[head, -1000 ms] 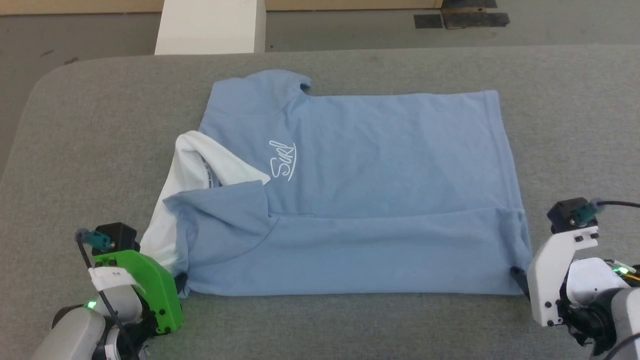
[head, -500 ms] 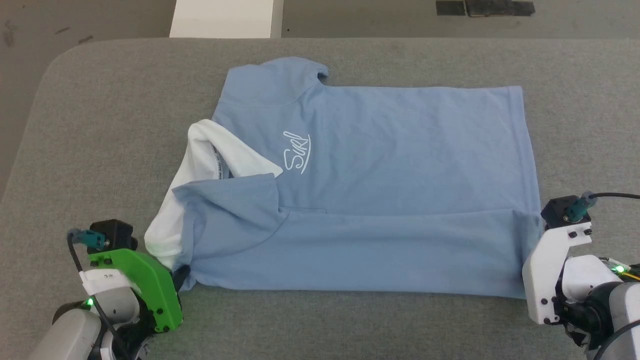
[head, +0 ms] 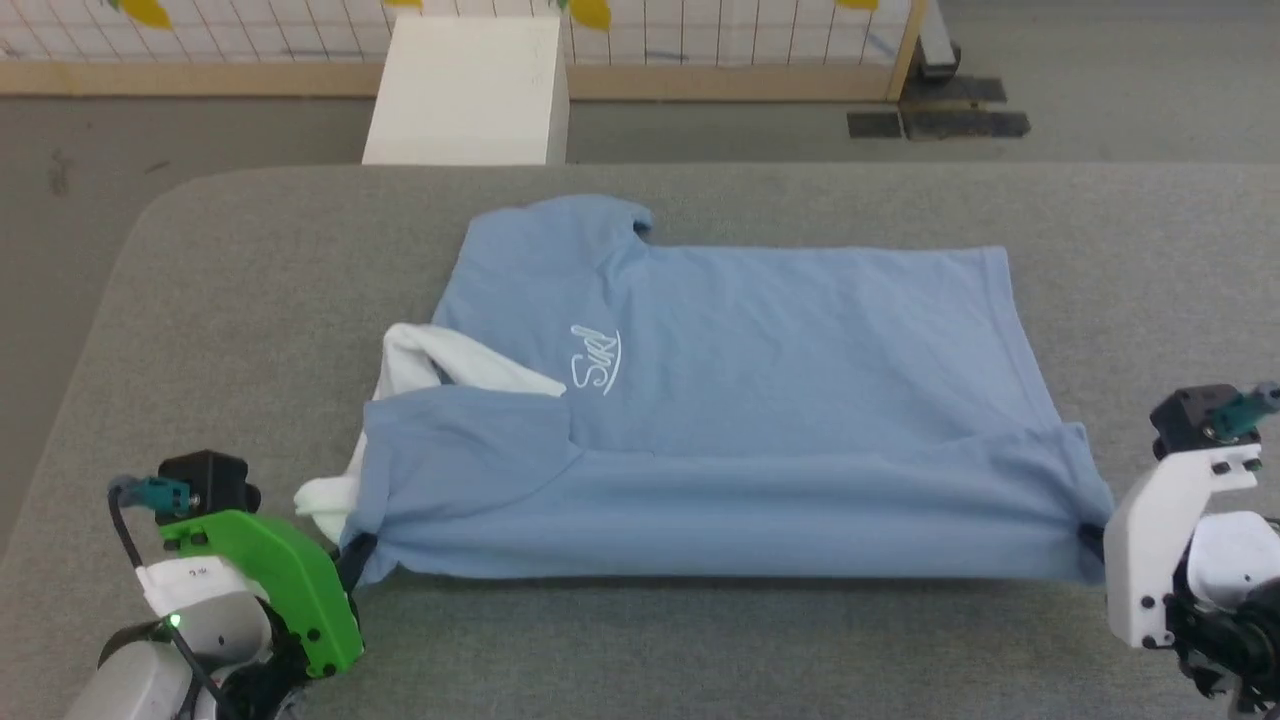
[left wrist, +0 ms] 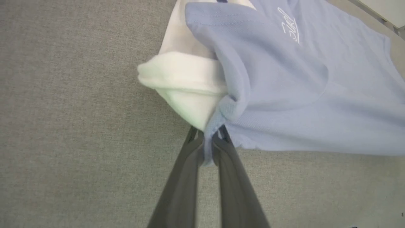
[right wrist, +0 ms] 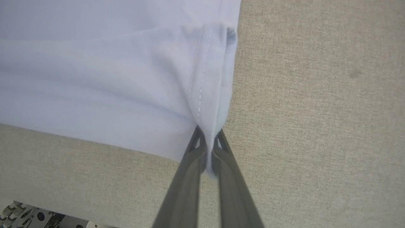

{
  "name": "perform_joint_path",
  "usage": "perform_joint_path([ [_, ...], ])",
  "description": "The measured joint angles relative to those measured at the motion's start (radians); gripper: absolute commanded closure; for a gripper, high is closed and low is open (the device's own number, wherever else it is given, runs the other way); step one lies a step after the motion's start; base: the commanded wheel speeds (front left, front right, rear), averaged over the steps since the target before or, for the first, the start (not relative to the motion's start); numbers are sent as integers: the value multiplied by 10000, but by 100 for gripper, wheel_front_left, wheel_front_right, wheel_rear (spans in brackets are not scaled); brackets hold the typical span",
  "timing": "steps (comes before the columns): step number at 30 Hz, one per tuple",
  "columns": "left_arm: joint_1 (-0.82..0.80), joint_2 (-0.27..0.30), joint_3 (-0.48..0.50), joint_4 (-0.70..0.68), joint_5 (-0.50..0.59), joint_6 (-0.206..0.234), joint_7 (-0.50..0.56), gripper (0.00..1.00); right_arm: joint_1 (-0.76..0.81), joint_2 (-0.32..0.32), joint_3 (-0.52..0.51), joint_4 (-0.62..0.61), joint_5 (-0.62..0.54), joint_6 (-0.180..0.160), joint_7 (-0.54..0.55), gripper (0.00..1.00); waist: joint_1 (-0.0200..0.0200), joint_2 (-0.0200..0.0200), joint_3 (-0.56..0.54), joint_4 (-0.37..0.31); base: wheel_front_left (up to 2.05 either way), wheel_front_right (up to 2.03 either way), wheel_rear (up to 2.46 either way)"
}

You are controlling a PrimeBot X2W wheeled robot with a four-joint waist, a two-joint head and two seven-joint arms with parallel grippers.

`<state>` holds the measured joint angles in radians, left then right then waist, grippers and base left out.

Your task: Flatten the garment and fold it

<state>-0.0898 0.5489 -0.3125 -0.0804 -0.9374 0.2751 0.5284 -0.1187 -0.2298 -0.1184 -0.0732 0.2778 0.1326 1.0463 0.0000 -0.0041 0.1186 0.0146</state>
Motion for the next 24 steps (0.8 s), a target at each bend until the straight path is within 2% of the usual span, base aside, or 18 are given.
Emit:
perform_joint_path([
  [5,825,173,10,-700,-159,433,257,100,810,-138,-211,-332,209,0,284,100,0,0,-427,-48,0,0,0],
  [9,1588,136,-56,-721,-314,692,322,100,1508,92,-362,-249,244,0,253,100,0,0,-552,-91,0,0,0],
  [13,1871,-125,-203,15,-476,637,324,100,1857,339,-391,150,194,0,6,100,0,0,-464,-52,0,0,0],
  [18,1735,-359,-360,1028,-633,326,412,100,1864,579,-345,972,-2,0,-360,100,0,0,-315,-6,0,0,0],
  [19,1653,-389,-364,1164,-644,247,410,91,1862,627,-332,1106,-63,0,-491,100,0,0,-294,-4,0,0,0],
  [20,1565,-401,-380,1283,-652,192,410,16,1856,673,-339,1229,-86,0,-688,100,0,0,-277,-5,0,0,0],
  [21,1485,-401,-384,1371,-650,151,372,0,1851,690,-336,1356,-123,0,-817,67,0,0,-267,-4,0,0,0],
  [22,1425,-397,-372,1417,-652,150,336,0,1837,694,-322,1419,-134,0,-913,0,0,0,-271,-4,0,0,0],
  [24,1287,-345,-316,1429,-652,150,337,0,1788,669,-309,1538,-130,0,-1124,0,0,0,-309,-19,0,0,0],
])
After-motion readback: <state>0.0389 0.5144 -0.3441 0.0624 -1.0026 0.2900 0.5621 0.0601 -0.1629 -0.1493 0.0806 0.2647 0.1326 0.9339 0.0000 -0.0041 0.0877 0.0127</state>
